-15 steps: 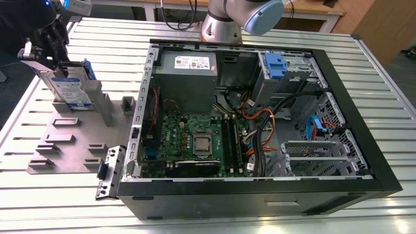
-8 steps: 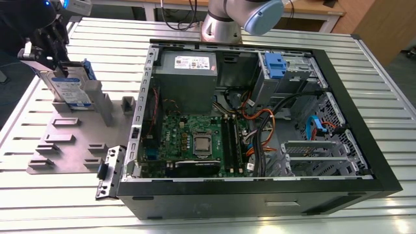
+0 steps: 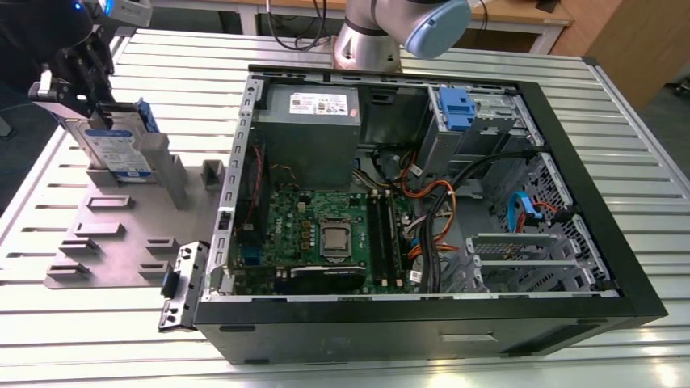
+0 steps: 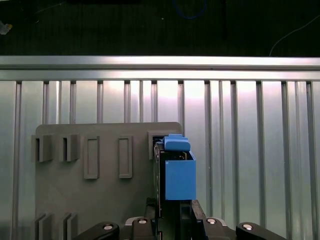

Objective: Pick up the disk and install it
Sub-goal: 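Pick up the disk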

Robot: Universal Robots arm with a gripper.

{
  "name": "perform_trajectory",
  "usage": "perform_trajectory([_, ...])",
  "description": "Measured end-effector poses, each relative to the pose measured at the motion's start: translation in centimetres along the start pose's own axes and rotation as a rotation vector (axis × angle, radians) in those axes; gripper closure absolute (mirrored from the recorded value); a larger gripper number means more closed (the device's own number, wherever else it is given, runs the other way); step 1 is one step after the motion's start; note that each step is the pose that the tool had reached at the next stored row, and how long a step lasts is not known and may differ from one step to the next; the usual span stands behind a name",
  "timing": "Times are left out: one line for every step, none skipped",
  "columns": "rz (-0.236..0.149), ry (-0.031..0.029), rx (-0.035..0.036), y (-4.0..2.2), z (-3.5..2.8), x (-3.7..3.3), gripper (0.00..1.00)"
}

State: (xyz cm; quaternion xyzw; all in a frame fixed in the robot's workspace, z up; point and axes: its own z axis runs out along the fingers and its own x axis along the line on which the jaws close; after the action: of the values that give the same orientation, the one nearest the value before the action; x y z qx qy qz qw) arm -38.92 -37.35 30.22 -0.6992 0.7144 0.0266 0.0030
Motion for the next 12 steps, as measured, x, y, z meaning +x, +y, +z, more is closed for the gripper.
perform_trajectory([0.000, 0.0000, -0.0001, 0.00, 0.00, 0.01, 0.64])
perform_trajectory([0.000, 0.0000, -0.0001, 0.00, 0.00, 0.01, 0.64])
perform_trajectory([0.000, 0.0000, -0.0001, 0.00, 0.00, 0.01, 0.64])
perform_trajectory([0.000, 0.0000, 0.0000, 0.00, 0.00, 0.03, 0.64])
perform_trajectory([0.000, 0.0000, -0.0001, 0.00, 0.00, 0.09, 0.64])
perform_trajectory([0.000, 0.0001, 0.0000, 0.00, 0.00, 0.13, 0.64])
perform_trajectory([0.000, 0.0001, 0.0000, 0.00, 0.00, 0.12, 0.64])
perform_trajectory([0.000, 0.0002, 0.0000, -0.01, -0.01, 0.12, 0.64])
perform_trajectory([0.000, 0.0003, 0.0000, -0.01, -0.01, 0.12, 0.64])
perform_trajectory([0.000, 0.0003, 0.0000, -0.01, 0.00, 0.12, 0.64])
perform_trajectory([0.000, 0.0003, -0.0001, 0.00, -0.01, 0.12, 0.64])
perform_trajectory([0.000, 0.0004, 0.0000, -0.01, -0.01, 0.12, 0.64])
